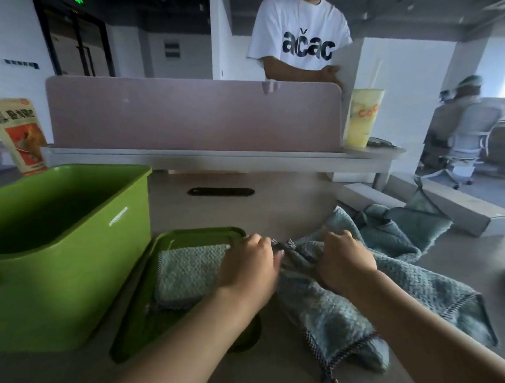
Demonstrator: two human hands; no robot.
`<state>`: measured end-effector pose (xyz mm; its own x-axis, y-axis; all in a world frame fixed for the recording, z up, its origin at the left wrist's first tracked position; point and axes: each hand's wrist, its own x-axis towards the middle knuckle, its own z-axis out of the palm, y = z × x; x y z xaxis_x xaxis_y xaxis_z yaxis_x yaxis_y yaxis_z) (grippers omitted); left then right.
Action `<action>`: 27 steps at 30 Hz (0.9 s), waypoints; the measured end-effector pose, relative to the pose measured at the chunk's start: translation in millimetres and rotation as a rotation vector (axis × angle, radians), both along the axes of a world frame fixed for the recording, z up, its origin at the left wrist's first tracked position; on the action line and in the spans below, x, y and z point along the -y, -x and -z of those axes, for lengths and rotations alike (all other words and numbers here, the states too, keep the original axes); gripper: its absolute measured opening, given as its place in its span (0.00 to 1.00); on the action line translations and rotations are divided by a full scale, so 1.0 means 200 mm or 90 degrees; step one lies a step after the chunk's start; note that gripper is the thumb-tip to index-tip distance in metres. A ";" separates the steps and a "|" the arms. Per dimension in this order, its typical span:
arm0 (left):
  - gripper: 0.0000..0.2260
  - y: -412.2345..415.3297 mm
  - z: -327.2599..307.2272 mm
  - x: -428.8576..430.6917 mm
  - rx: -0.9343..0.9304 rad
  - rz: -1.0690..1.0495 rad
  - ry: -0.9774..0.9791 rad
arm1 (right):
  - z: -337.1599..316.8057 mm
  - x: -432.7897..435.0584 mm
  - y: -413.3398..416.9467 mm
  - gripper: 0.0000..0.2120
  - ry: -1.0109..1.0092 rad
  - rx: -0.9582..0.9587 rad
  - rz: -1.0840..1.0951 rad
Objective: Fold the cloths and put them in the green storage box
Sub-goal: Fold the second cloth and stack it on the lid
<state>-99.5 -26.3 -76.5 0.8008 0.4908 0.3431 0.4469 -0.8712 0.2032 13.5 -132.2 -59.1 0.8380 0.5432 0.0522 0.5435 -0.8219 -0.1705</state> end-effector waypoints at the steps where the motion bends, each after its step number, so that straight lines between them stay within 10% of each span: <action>1: 0.16 -0.05 0.00 0.03 0.010 0.014 0.021 | 0.01 0.04 -0.01 0.17 -0.009 0.001 0.007; 19: 0.05 -0.34 -0.56 0.05 0.243 0.185 0.563 | -0.44 0.22 -0.57 0.11 -0.176 -0.095 -0.069; 24: 0.50 -0.31 -0.54 0.03 0.063 0.206 0.599 | -0.55 0.25 -0.47 0.10 -0.533 -0.205 -0.095; 27: 0.57 -0.31 -0.53 0.06 -0.048 0.327 0.604 | -0.61 0.24 -0.35 0.12 -0.681 -0.413 -0.172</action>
<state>-38.3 -38.2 30.1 0.9898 0.1302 -0.0583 0.1124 -0.4602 0.8807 83.6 -181.2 63.7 0.7441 0.6400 0.1917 0.2405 0.0112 -0.9706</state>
